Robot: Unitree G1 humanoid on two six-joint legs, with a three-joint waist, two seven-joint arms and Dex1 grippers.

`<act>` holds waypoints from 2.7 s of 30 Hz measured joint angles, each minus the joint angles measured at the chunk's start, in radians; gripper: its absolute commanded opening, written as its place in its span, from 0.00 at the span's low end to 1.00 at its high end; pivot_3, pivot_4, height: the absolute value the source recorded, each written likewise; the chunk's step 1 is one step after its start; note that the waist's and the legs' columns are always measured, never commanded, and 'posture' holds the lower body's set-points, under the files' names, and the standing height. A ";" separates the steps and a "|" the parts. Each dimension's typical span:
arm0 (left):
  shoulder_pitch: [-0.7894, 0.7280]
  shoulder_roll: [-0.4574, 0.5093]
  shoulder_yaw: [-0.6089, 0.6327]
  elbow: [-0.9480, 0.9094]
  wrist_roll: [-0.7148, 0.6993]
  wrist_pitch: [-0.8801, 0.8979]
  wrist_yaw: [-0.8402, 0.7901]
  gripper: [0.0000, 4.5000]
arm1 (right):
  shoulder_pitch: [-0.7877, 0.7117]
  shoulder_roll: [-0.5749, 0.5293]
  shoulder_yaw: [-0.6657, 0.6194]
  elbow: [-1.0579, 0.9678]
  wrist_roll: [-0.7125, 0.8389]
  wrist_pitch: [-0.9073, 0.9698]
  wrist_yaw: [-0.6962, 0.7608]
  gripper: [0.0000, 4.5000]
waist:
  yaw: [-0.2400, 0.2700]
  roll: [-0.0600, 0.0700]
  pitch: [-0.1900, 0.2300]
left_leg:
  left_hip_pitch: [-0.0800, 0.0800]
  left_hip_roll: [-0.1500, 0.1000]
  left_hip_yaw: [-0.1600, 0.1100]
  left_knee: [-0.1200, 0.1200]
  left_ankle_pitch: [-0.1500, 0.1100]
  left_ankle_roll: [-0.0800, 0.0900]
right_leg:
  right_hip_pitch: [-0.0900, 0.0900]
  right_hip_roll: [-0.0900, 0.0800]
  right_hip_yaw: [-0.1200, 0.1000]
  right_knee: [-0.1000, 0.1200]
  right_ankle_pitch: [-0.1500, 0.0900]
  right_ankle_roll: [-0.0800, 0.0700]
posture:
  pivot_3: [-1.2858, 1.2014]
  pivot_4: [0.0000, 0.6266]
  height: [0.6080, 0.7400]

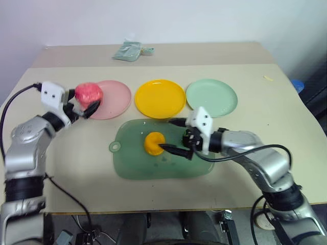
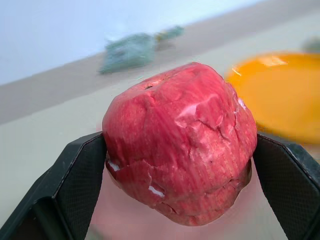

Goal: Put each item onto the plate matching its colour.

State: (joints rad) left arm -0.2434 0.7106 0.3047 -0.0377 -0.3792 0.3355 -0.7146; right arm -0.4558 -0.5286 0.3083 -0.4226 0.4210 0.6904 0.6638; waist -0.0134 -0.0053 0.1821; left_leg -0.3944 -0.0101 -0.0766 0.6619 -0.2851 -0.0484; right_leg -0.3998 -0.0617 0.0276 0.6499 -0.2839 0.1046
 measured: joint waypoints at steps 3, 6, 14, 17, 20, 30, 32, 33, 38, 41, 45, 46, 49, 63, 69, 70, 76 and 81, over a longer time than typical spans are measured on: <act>0.158 0.006 -0.009 -0.127 -0.025 0.010 -0.062 1.00 | -0.013 0.011 0.049 0.068 -0.059 -0.001 0.002 1.00 | 0.006 0.000 0.000 | -0.001 0.000 -0.001 0.000 0.000 0.000 | 0.000 -0.001 -0.001 0.000 0.000 0.000 | 0.52 0.24 1.00; 0.190 -0.004 -0.008 -0.182 -0.030 0.031 -0.043 1.00 | -0.017 0.027 0.059 0.089 -0.080 -0.011 0.014 1.00 | 0.006 0.000 0.000 | 0.000 0.000 -0.002 0.000 0.000 0.000 | 0.001 0.000 -0.002 0.000 0.000 0.000 | 0.52 0.24 1.00; -0.004 -0.057 -0.003 -0.128 -0.033 0.083 0.114 1.00 | -0.030 0.081 0.056 0.095 -0.087 -0.042 0.042 1.00 | -0.002 -0.001 0.000 | 0.000 -0.002 -0.002 0.000 0.000 0.000 | 0.000 0.002 -0.002 0.001 0.000 0.000 | 0.52 0.24 1.00; -0.116 -0.067 -0.018 0.022 0.025 0.089 0.191 1.00 | -0.034 0.088 0.050 0.095 -0.095 -0.044 0.038 1.00 | -0.002 -0.001 0.000 | 0.001 -0.004 -0.002 0.000 0.000 0.000 | 0.000 0.003 -0.002 0.001 0.000 0.000 | 0.52 0.24 1.00; -0.261 -0.108 -0.021 0.221 0.067 0.116 0.281 1.00 | -0.035 0.098 0.045 0.094 -0.104 -0.046 0.028 1.00 | 0.001 -0.001 0.000 | 0.001 -0.006 -0.003 0.001 0.000 0.000 | 0.001 0.002 -0.002 0.002 0.000 0.000 | 0.52 0.24 1.00; -0.320 -0.133 -0.113 0.359 0.152 0.117 0.310 1.00 | -0.022 0.098 0.019 0.081 -0.116 -0.042 -0.001 1.00 | -0.003 -0.001 0.000 | -0.002 -0.007 -0.003 0.001 0.001 -0.001 | -0.004 0.000 -0.002 0.004 0.000 0.000 | 0.52 0.24 1.00; -0.323 -0.109 -0.150 0.368 0.209 0.059 0.325 1.00 | -0.021 0.099 0.017 0.078 -0.119 -0.042 -0.004 1.00 | -0.003 -0.001 0.000 | -0.002 -0.007 -0.002 0.001 0.001 -0.002 | -0.004 0.000 -0.002 0.004 0.000 0.000 | 0.52 0.24 1.00; -0.327 -0.115 -0.138 0.372 0.206 0.036 0.330 1.00 | -0.019 0.099 0.013 0.077 -0.121 -0.042 -0.008 1.00 | -0.002 -0.001 0.000 | -0.002 -0.007 -0.002 0.001 0.001 -0.002 | -0.004 0.000 -0.002 0.004 0.000 0.000 | 0.52 0.24 1.00; -0.366 -0.146 -0.057 0.376 0.165 -0.059 0.360 1.00 | -0.018 0.101 0.006 0.077 -0.123 -0.041 -0.009 1.00 | -0.001 -0.002 -0.001 | -0.006 -0.008 -0.003 0.002 0.001 -0.002 | -0.007 -0.001 -0.002 0.005 0.000 0.000 | 0.52 0.24 1.00; -0.359 -0.155 -0.044 0.378 0.165 -0.097 0.379 1.00 | -0.018 0.104 0.005 0.077 -0.123 -0.041 -0.008 1.00 | -0.001 -0.002 -0.001 | -0.006 -0.008 -0.004 0.002 0.001 -0.002 | -0.007 -0.001 -0.002 0.005 0.000 0.000 | 0.52 0.24 1.00; -0.356 -0.162 -0.054 0.364 0.154 -0.037 0.378 1.00 | -0.018 0.111 0.005 0.077 -0.123 -0.042 -0.005 1.00 | -0.001 -0.002 -0.001 | -0.006 -0.009 -0.004 0.002 0.001 -0.002 | -0.007 -0.001 -0.002 0.005 0.000 0.000 | 0.52 0.24 1.00; -0.346 -0.162 -0.054 0.348 0.149 -0.028 0.369 1.00 | -0.018 0.112 0.005 0.077 -0.123 -0.043 -0.004 1.00 | -0.002 -0.003 -0.001 | -0.006 -0.009 -0.004 0.002 0.001 -0.002 | -0.007 -0.001 -0.002 0.005 0.000 0.000 | 0.52 0.24 1.00; -0.294 -0.159 -0.047 0.255 0.104 -0.012 0.309 1.00 | -0.019 0.109 0.002 0.077 -0.123 -0.045 0.007 1.00 | -0.004 -0.002 -0.001 | -0.007 -0.008 -0.004 0.002 0.001 -0.002 | -0.008 -0.001 -0.002 0.006 0.000 0.000 | 0.52 0.24 1.00; 0.315 0.070 -0.049 -0.286 -0.113 0.049 -0.205 1.00 | -0.024 0.095 0.041 0.130 -0.117 -0.018 0.092 1.00 | -0.004 -0.001 0.000 | -0.005 -0.001 -0.002 0.000 0.001 -0.001 | -0.006 0.000 -0.002 0.004 0.000 -0.001 | 0.52 0.24 1.00; 0.378 0.064 -0.043 -0.326 -0.113 0.050 -0.200 1.00 | -0.052 0.103 0.072 0.207 -0.144 -0.021 0.122 1.00 | -0.004 -0.001 0.000 | -0.005 -0.001 -0.002 0.000 0.001 -0.001 | -0.006 0.000 -0.002 0.004 0.000 -0.001 | 0.52 0.24 1.00; 0.382 0.063 -0.043 -0.328 -0.113 0.050 -0.198 1.00 | -0.055 0.106 0.075 0.215 -0.146 -0.021 0.122 0.94 | -0.004 -0.001 0.000 | -0.004 -0.001 -0.002 0.000 0.001 -0.001 | -0.006 0.000 -0.002 0.005 0.000 -0.001 | 0.52 0.24 1.00; 0.412 0.048 -0.044 -0.339 -0.112 0.049 -0.174 1.00 | -0.082 0.139 0.062 0.230 -0.141 -0.007 0.117 0.59 | -0.004 -0.001 0.000 | -0.005 -0.001 -0.002 0.000 0.001 -0.001 | -0.006 0.000 -0.002 0.004 0.000 -0.001 | 0.52 0.24 1.00; 0.439 0.026 -0.043 -0.365 -0.113 0.050 -0.153 1.00 | -0.229 0.239 -0.059 0.282 -0.109 0.041 0.026 0.59 | -0.008 0.000 0.000 | -0.004 0.000 -0.002 0.000 0.001 -0.001 | -0.007 0.001 -0.002 0.005 0.000 -0.001 | 0.52 0.24 1.00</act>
State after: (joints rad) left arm 0.1956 0.7368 0.2621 -0.4029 -0.4920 0.3852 -0.8672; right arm -0.6852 -0.2900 0.2490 -0.1403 0.3116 0.7316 0.6902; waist -0.0209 -0.0056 0.1824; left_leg -0.3987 -0.0101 -0.0783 0.6620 -0.2842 -0.0498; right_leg -0.4065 -0.0604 0.0259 0.6548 -0.2839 0.1038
